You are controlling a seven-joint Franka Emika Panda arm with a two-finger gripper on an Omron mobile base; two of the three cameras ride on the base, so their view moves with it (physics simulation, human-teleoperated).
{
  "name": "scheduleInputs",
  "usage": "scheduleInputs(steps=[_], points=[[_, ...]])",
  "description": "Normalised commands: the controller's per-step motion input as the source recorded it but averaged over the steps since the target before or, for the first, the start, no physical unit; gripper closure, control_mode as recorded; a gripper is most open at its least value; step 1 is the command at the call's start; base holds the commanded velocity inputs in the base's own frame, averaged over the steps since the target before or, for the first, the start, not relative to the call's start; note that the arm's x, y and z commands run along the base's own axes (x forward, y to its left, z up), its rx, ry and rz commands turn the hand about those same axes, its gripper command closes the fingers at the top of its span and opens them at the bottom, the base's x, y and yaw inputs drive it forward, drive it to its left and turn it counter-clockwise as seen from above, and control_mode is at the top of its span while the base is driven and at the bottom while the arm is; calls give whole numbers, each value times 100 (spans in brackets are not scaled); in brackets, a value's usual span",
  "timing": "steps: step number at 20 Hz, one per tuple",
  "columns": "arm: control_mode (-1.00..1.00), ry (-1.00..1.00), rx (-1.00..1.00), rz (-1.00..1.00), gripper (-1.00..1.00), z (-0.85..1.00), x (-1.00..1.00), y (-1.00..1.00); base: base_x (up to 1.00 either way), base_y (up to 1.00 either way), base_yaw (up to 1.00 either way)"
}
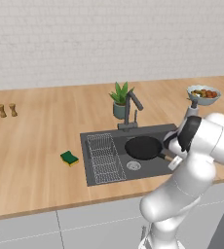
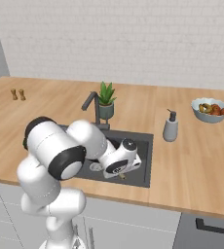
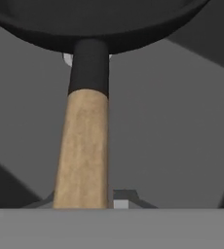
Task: Pick the pan and sponge and place them into the sink. Then turn on the water.
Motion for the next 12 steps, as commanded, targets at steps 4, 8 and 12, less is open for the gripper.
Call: scheduleInputs(steps=[4, 8, 12], points=[[-100, 4, 0, 1, 100, -31, 0, 0, 0, 0, 0], [-100, 0, 0, 11, 100, -18, 0, -3, 0, 0, 0], [-100, 0, 0, 25, 100, -17, 0, -19, 0, 0, 0]])
